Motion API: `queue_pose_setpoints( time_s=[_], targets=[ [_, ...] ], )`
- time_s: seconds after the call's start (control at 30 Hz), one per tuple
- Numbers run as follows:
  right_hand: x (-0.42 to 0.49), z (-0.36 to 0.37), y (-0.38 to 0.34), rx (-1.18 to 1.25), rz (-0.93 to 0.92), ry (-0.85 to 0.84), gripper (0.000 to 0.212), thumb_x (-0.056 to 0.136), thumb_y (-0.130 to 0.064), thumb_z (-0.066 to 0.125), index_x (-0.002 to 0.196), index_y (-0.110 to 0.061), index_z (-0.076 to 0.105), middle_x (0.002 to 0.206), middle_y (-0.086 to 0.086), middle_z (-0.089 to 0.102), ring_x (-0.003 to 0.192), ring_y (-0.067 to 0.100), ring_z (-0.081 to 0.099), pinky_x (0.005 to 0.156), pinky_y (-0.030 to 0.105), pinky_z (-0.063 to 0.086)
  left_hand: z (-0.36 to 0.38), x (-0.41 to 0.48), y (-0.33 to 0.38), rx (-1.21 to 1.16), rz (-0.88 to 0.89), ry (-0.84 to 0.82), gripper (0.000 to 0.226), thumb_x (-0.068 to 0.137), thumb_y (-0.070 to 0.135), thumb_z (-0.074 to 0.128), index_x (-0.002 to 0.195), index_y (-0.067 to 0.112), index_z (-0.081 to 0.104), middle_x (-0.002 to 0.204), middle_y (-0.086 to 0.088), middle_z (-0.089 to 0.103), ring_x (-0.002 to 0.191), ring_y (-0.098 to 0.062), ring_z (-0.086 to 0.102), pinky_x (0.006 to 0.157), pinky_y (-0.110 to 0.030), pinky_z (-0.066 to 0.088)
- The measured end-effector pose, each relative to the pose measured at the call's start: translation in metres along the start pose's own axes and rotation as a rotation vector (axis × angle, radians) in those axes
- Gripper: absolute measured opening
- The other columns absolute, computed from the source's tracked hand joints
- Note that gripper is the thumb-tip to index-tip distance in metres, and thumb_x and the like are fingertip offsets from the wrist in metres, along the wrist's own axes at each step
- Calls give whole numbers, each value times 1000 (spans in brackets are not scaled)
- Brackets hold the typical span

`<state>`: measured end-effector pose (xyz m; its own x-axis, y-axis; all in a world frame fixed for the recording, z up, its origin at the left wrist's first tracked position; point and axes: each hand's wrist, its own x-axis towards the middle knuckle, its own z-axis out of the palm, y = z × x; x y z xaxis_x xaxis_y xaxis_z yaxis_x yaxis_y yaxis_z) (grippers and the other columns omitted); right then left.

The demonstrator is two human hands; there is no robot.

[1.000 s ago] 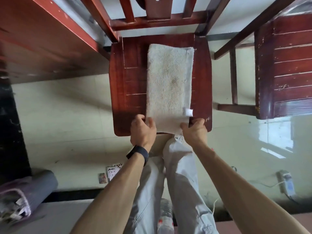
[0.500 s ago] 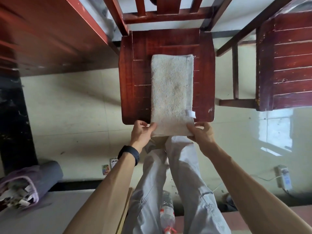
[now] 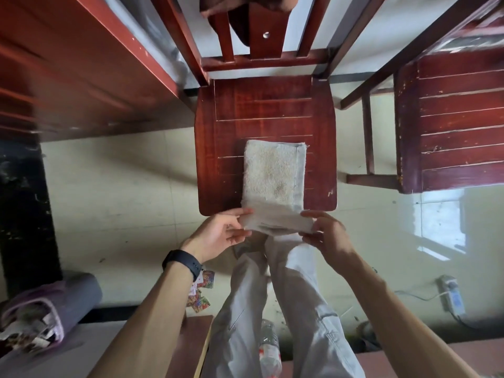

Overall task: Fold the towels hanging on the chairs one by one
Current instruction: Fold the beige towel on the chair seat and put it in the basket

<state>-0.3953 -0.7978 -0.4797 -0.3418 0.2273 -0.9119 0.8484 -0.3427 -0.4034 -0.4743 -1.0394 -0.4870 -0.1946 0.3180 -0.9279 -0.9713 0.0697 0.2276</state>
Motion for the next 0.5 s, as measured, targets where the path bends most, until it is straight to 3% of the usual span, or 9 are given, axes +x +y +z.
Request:
queue_pose_setpoints(
  time_s=[0.1,0.2,0.27,0.3,0.33,0.4,0.5],
  targets=[
    [11,-11,-22,-102,-145,-127,46,82,21,46,118,-2,66,89,12,72,75,18,70,70,26,57,-2,3,26,209,147,-70,53,85,-11,60,129,18,62,111,-4,73,98,-21,69,87,-30,50],
    [27,-13,-43,-269,-253,-174,44,81,22,55,117,-1,64,92,11,74,70,9,70,62,21,52,2,22,47,570,292,58,36,83,23,79,116,14,68,92,-5,74,83,-11,68,80,-28,50],
    [44,-10,-51,-352,-296,-133,26,87,1,70,109,-13,69,91,4,75,71,11,69,66,29,55,6,40,58,701,396,212,39,85,46,73,98,9,70,77,-4,70,67,-10,61,69,-26,45],
    [51,-6,-54,-400,-313,-76,10,90,-17,73,99,-21,70,84,0,74,69,13,68,68,34,57,8,49,63,741,443,280,46,86,53,68,92,7,69,79,-9,69,65,-13,57,65,-27,41],
    [61,-4,-55,-472,-334,5,9,92,-36,70,91,-27,70,78,-2,71,69,14,66,69,37,56,10,57,67,776,487,334,50,88,56,64,89,5,67,83,-13,67,65,-19,55,63,-28,38],
    [83,3,-54,-626,-384,151,34,93,-60,55,88,-30,69,88,0,69,83,17,65,75,33,54,14,74,74,818,548,403,49,93,52,59,84,4,63,80,-14,61,67,-26,53,61,-29,35],
    [107,13,-60,-611,-432,181,47,93,-66,42,92,-25,65,96,6,63,84,17,60,67,23,47,24,95,84,841,560,478,47,97,48,54,71,10,47,62,2,48,57,-17,44,59,-33,32]
  ],
)
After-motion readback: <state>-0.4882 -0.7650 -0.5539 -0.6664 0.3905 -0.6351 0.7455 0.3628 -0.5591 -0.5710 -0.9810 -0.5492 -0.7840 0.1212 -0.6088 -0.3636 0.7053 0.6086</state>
